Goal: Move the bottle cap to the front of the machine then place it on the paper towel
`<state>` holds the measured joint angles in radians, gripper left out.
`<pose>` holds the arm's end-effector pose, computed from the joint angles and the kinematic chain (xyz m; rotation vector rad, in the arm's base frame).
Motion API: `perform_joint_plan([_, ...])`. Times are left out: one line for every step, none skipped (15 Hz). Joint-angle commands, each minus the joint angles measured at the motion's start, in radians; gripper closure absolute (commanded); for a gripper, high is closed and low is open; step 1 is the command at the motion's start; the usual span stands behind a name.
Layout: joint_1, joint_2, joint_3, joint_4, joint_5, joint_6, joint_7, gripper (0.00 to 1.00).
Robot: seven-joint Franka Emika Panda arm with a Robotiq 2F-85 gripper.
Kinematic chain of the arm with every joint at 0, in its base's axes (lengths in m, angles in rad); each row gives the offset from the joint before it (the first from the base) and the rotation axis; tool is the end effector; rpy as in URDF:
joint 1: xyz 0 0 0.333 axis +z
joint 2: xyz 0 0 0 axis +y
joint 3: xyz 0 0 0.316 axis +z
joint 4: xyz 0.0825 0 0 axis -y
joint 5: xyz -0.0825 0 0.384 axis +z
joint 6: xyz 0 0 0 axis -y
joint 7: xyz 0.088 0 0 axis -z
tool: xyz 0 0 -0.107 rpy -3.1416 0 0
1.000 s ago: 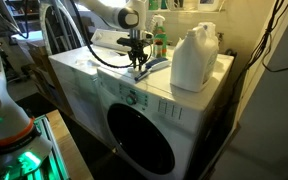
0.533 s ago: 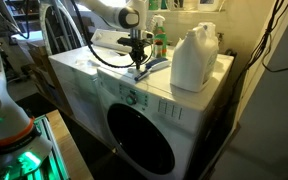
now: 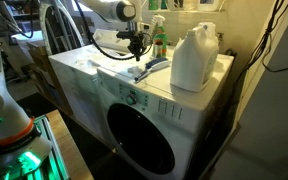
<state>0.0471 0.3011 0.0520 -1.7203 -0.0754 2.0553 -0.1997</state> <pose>0.6432 0.0571 0.4137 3.0456 0.5074 0.0491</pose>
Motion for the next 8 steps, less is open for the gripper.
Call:
perform_joint_plan([0.025,0.031,0.016,0.094,-0.046,-0.009,-0.02,0.94])
perform_joint_plan([0.032,0.033,0.017,0.11,-0.056,-0.009,-0.017,0.94])
perform_joint_plan([0.035,0.035,0.024,0.125,-0.053,-0.007,-0.029,0.94])
perform_joint_plan([0.039,0.035,0.026,0.138,-0.056,-0.005,-0.032,0.94])
perform_joint_plan([0.042,0.037,0.03,0.149,-0.055,-0.006,-0.041,0.94])
perform_joint_plan([0.043,0.039,0.032,0.159,-0.052,-0.009,-0.045,0.94])
perform_joint_plan([0.044,0.043,0.033,0.168,-0.047,-0.027,-0.046,0.94])
perform_joint_plan([0.042,0.048,0.033,0.179,-0.038,-0.062,-0.045,0.95])
